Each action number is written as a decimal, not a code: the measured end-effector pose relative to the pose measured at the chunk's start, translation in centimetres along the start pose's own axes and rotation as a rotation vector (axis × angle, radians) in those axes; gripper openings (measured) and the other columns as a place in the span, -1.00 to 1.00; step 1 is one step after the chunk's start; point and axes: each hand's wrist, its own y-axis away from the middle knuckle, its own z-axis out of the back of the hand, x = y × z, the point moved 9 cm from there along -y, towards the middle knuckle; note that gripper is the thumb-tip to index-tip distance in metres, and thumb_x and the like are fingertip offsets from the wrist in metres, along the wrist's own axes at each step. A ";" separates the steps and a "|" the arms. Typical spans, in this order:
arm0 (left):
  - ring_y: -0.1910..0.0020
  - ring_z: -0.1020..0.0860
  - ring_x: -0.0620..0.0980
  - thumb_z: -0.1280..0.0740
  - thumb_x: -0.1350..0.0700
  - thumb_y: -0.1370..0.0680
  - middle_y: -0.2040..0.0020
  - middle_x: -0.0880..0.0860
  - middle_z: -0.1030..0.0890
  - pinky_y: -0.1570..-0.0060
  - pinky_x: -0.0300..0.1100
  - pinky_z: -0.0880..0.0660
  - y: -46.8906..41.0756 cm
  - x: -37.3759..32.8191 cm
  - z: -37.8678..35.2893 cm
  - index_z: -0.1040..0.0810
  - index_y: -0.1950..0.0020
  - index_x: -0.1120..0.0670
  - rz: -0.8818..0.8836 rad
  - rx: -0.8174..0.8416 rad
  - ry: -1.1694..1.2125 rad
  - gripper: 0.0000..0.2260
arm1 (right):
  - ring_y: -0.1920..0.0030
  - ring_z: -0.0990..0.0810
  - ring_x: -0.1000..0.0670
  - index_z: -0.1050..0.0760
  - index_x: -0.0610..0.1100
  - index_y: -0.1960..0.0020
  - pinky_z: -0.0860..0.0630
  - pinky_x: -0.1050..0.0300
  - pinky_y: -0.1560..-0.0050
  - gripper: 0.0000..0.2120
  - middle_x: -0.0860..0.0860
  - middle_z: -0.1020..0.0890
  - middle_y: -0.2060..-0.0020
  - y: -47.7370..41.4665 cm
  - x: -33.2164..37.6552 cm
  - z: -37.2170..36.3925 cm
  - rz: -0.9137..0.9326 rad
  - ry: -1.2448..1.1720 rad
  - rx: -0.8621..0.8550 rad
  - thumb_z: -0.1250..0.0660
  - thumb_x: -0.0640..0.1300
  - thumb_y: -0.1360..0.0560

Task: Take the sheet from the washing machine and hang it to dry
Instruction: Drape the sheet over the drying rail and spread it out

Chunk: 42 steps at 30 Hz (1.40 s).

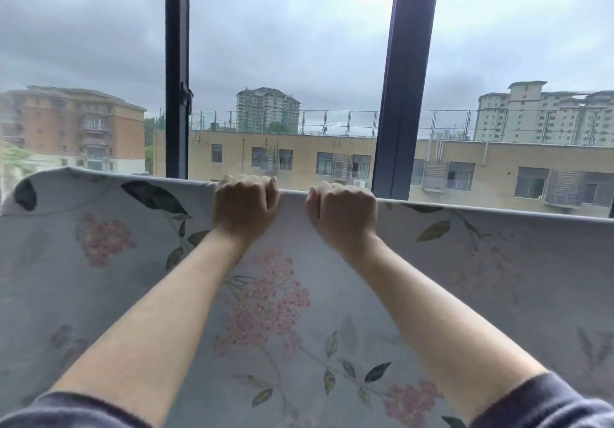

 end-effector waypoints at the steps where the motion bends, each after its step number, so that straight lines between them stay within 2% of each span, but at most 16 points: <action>1: 0.53 -0.39 0.01 -0.03 0.03 -0.56 0.48 0.09 -0.53 0.21 -0.08 -0.46 0.1 0.4 0.1 -0.50 0.41 0.12 -0.011 0.007 -0.006 -0.57 | 0.56 -0.48 -0.08 -0.49 -0.09 0.41 -0.21 0.19 0.40 -0.57 -0.01 -0.53 0.54 0.0 0.0 0.0 0.000 0.011 0.006 -0.02 0.03 -0.49; 4: 0.47 -0.35 0.00 0.00 0.00 -0.58 0.44 0.14 -0.55 0.15 -0.06 -0.44 0.0 4.1 0.0 -0.50 0.40 0.13 0.062 0.110 -0.058 -0.54 | 0.57 -0.48 -0.08 -0.48 -0.09 0.44 -0.22 0.21 0.41 -0.57 -0.01 -0.53 0.56 -0.2 0.2 -0.3 -0.014 0.004 0.019 -0.03 0.02 -0.48; 8: 0.39 -0.46 0.10 0.00 0.02 -0.62 0.41 0.17 -0.51 0.10 -0.04 -0.44 -0.4 8.5 0.6 -0.44 0.40 0.14 0.123 0.234 -0.116 -0.54 | 0.57 -0.48 -0.09 -0.49 -0.11 0.44 -0.18 0.23 0.41 -0.52 -0.03 -0.52 0.58 -0.2 -0.2 -0.3 -0.044 0.025 0.076 0.02 0.03 -0.49; 11: 0.29 -0.47 0.12 0.03 0.01 -0.62 0.31 0.16 -0.51 0.19 -0.10 -0.36 -1.1 9.6 0.2 -0.45 0.32 0.16 0.140 0.350 -0.126 -0.56 | 0.44 -0.50 -0.11 -0.57 -0.11 0.31 -0.22 0.18 0.38 -0.47 -0.06 -0.59 0.44 -0.7 0.7 -0.8 -0.014 0.092 0.164 0.09 0.05 -0.56; 14: 0.24 -0.46 0.10 0.07 -0.01 -0.62 0.22 0.15 -0.51 0.18 -0.11 -0.35 -1.2 10.0 -0.8 -0.49 0.21 0.15 0.128 0.466 -0.120 -0.55 | 0.33 -0.47 -0.11 -0.60 -0.11 0.17 -0.28 0.13 0.28 -0.48 -0.08 -0.63 0.30 -1.0 0.6 -1.0 -0.038 0.104 0.249 0.07 0.06 -0.61; 16: 0.22 -0.49 0.11 0.06 -0.02 -0.62 0.19 0.17 -0.57 0.18 -0.11 -0.36 -1.1 10.4 -0.2 -0.50 0.21 0.14 0.082 0.435 -0.099 -0.56 | 0.24 -0.57 -0.14 -0.61 -0.13 0.13 -0.27 0.11 0.24 -0.50 -0.11 -0.65 0.25 -1.1 1.5 -0.5 -0.068 0.110 0.236 0.05 0.05 -0.62; 18: 0.24 -0.50 0.11 0.04 -0.02 -0.63 0.20 0.16 -0.59 0.22 -0.12 -0.34 -1.0 10.0 0.4 -0.53 0.20 0.14 0.039 0.371 -0.092 -0.55 | 0.21 -0.58 -0.14 -0.60 -0.12 0.10 -0.26 0.12 0.24 -0.51 -0.10 -0.65 0.23 -1.5 3.6 -0.7 -0.040 0.079 0.244 0.06 0.04 -0.62; 20: 0.32 -0.49 0.09 0.05 -0.03 -0.63 0.30 0.11 -0.56 0.28 -0.14 -0.36 -0.7 10.0 1.0 -0.54 0.23 0.12 -0.030 0.303 -0.057 -0.54 | 0.30 -0.50 -0.09 -0.58 -0.11 0.13 -0.24 0.13 0.26 -0.50 -0.06 -0.62 0.29 -2.3 7.5 -1.7 -0.009 0.038 0.275 0.08 0.04 -0.63; 22: 0.43 -0.48 0.06 0.07 -0.04 -0.60 0.42 0.04 -0.48 0.34 -0.17 -0.43 0.0 10.0 1.4 -0.44 0.33 0.04 -0.099 0.256 0.021 -0.58 | 0.38 -0.43 -0.05 -0.57 -0.12 0.20 -0.21 0.15 0.31 -0.47 -0.02 -0.53 0.40 -2.8 9.9 -2.2 -0.030 0.055 0.265 0.10 0.04 -0.63; 24: 0.54 -0.37 0.00 0.05 -0.02 -0.57 0.50 -0.04 -0.36 0.39 -0.19 -0.44 0.2 11.8 1.9 -0.41 0.39 0.03 -0.122 0.222 0.056 -0.58 | 0.47 -0.38 -0.02 -0.54 -0.12 0.30 -0.12 0.20 0.41 -0.44 0.02 -0.44 0.50 -2.8 10.7 -2.3 -0.049 0.110 0.223 0.11 0.04 -0.62; 26: 0.56 -0.31 -0.03 0.00 0.01 -0.59 0.51 -0.03 -0.35 0.37 -0.22 -0.36 0.4 15.3 2.3 -0.50 0.40 0.09 -0.085 0.198 0.038 -0.55 | 0.52 -0.33 -0.01 -0.53 -0.13 0.38 -0.01 0.24 0.45 -0.45 0.04 -0.36 0.57 -2.6 10.3 -2.2 -0.060 0.142 0.183 0.05 0.02 -0.62; 28: 0.51 -0.33 0.01 -0.04 0.02 -0.60 0.48 0.07 -0.47 0.31 -0.17 -0.31 0.5 19.9 2.8 -0.53 0.36 0.13 -0.014 0.180 0.008 -0.56 | 0.55 -0.30 -0.01 -0.52 -0.14 0.44 0.01 0.28 0.45 -0.46 0.04 -0.34 0.58 -2.6 9.8 -1.9 -0.093 0.156 0.129 -0.01 0.00 -0.60; 32: 0.49 -0.35 0.07 0.04 -0.02 -0.55 0.44 0.19 -0.54 0.14 0.00 -0.43 0.8 26.1 4.3 -0.52 0.38 0.17 0.073 0.118 -0.033 -0.51 | 0.59 -0.25 0.01 -0.47 -0.15 0.51 -0.12 0.28 0.43 -0.49 0.01 -0.34 0.63 -2.5 9.4 -1.8 -0.133 0.119 0.040 -0.03 -0.02 -0.53; 36: 0.48 -0.45 0.15 0.00 0.02 -0.55 0.44 0.26 -0.54 0.04 0.06 -0.44 0.6 27.9 4.8 -0.52 0.42 0.24 0.121 0.111 -0.057 -0.50 | 0.60 -0.22 0.02 -0.44 -0.14 0.53 -0.07 0.30 0.43 -0.51 0.04 -0.28 0.63 -2.9 11.0 -1.7 -0.141 0.095 -0.010 -0.07 -0.03 -0.52; 39: 0.52 -0.33 0.06 -0.04 0.06 -0.54 0.49 0.28 -0.52 0.14 0.02 -0.45 0.6 27.8 4.9 -0.49 0.47 0.26 0.117 0.107 -0.036 -0.52 | 0.61 -0.21 0.03 -0.44 -0.10 0.53 -0.15 0.28 0.42 -0.50 0.09 -0.24 0.61 -3.3 13.2 -1.5 -0.107 0.073 -0.061 -0.03 0.00 -0.52; 42: 0.53 -0.27 0.01 -0.07 0.07 -0.53 0.53 0.25 -0.50 0.27 -0.07 -0.40 0.3 26.8 4.3 -0.46 0.51 0.22 0.077 0.095 -0.009 -0.54 | 0.63 -0.21 0.04 -0.44 -0.08 0.50 -0.11 0.31 0.45 -0.48 0.10 -0.25 0.62 -4.2 17.8 -3.0 -0.036 0.078 -0.037 0.02 0.01 -0.55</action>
